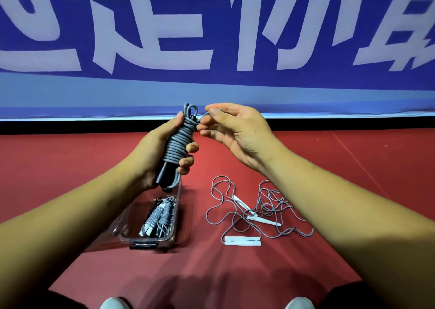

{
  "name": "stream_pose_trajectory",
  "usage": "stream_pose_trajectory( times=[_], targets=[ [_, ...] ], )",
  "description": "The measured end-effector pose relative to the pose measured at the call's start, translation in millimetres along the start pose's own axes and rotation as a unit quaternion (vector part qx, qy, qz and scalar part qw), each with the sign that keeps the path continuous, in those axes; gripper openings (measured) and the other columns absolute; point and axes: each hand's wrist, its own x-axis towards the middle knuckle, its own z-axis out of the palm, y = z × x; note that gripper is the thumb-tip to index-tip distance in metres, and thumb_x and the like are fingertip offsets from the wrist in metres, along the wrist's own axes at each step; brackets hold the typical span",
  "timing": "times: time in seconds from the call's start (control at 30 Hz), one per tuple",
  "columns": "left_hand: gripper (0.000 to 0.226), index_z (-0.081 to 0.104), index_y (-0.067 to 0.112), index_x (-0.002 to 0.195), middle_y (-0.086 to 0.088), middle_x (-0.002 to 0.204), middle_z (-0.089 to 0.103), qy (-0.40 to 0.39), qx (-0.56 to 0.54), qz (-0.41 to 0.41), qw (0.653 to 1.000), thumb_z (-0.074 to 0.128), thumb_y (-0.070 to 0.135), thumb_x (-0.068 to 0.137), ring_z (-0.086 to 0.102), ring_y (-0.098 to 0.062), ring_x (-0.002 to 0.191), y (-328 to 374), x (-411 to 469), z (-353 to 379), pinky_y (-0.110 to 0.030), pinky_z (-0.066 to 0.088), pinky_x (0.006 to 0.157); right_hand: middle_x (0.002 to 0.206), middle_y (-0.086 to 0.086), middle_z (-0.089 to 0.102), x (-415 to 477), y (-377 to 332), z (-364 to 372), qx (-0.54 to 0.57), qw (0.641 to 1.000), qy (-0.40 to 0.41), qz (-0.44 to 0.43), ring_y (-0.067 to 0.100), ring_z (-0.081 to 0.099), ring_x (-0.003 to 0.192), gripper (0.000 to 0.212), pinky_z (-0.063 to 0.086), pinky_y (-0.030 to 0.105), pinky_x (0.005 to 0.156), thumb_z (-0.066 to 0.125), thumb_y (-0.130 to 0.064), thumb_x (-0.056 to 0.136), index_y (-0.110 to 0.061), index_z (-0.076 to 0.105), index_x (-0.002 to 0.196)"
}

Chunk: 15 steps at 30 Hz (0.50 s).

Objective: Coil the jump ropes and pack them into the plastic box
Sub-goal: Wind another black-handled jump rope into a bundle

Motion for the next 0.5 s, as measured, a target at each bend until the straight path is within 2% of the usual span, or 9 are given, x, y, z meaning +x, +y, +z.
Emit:
stream_pose_trajectory(
  times=[0.07, 0.13, 0.17, 0.23, 0.37, 0.43, 0.5],
  targets=[
    [0.036, 0.062, 0.025, 0.094, -0.003, 0.064, 0.045, -0.003, 0.000, -0.007, 1.000, 0.042, 0.055, 0.093, 0.039, -0.015, 0.040, -1, 1, -1, -0.018, 0.032, 0.039, 0.070, 0.011, 0.059, 3, 0, -2, -0.109, 0.993, 0.046, -0.029, 0.020, 0.062, 0.061, 0.014, 0.054, 0.026, 0.061, 0.058, -0.006, 0.095, 0.006, 0.064, 0.098],
    [0.035, 0.063, 0.026, 0.097, -0.003, 0.064, 0.044, -0.005, 0.004, -0.021, 1.000, 0.042, 0.055, 0.093, 0.039, -0.015, 0.040, -3, 0, -3, -0.018, 0.032, 0.039, 0.061, 0.005, 0.057, 5, 1, -8, -0.296, 0.947, 0.099, -0.073, 0.016, 0.054, 0.054, 0.020, 0.047, 0.024, 0.053, 0.065, -0.020, 0.092, -0.003, 0.071, 0.083],
    [0.035, 0.063, 0.027, 0.100, -0.003, 0.064, 0.044, -0.010, 0.007, -0.026, 1.000, 0.043, 0.054, 0.093, 0.039, -0.016, 0.040, -5, 1, -4, -0.019, 0.032, 0.040, 0.060, 0.005, 0.058, 5, 1, -10, -0.342, 0.930, 0.105, -0.088, 0.016, 0.052, 0.054, 0.024, 0.045, 0.026, 0.052, 0.067, -0.024, 0.091, -0.004, 0.073, 0.079],
    [0.034, 0.065, 0.029, 0.101, -0.004, 0.064, 0.044, -0.016, 0.013, -0.035, 0.999, 0.044, 0.054, 0.092, 0.040, -0.016, 0.040, -7, 1, -4, -0.019, 0.031, 0.040, 0.067, 0.008, 0.064, 5, 3, -11, -0.316, 0.940, 0.094, -0.083, 0.019, 0.055, 0.058, 0.026, 0.046, 0.027, 0.053, 0.068, -0.023, 0.090, 0.001, 0.072, 0.080],
    [0.036, 0.067, 0.027, 0.092, -0.003, 0.064, 0.043, -0.007, -0.010, -0.051, 0.999, 0.043, 0.054, 0.093, 0.039, -0.015, 0.040, -3, 2, -6, -0.018, 0.032, 0.040, 0.085, 0.019, 0.063, 7, 5, -8, -0.140, 0.989, 0.035, -0.025, 0.021, 0.059, 0.064, 0.024, 0.053, 0.023, 0.061, 0.062, -0.005, 0.092, 0.017, 0.064, 0.101],
    [0.037, 0.068, 0.029, 0.098, -0.003, 0.064, 0.043, -0.006, -0.017, -0.048, 0.999, 0.041, 0.054, 0.094, 0.039, -0.015, 0.040, 0, 3, -7, -0.018, 0.032, 0.040, 0.096, 0.023, 0.063, 8, 4, -9, -0.108, 0.994, 0.000, -0.017, 0.019, 0.062, 0.068, 0.017, 0.055, 0.024, 0.072, 0.057, 0.002, 0.092, 0.015, 0.063, 0.101],
    [0.038, 0.071, 0.031, 0.098, -0.002, 0.064, 0.043, -0.010, -0.013, -0.046, 0.999, 0.041, 0.054, 0.095, 0.039, -0.015, 0.040, 1, 2, -8, -0.019, 0.031, 0.041, 0.098, 0.022, 0.064, 7, 5, -10, -0.099, 0.995, -0.006, -0.024, 0.019, 0.063, 0.068, 0.011, 0.056, 0.025, 0.076, 0.054, 0.007, 0.092, 0.008, 0.063, 0.097]
  ],
)
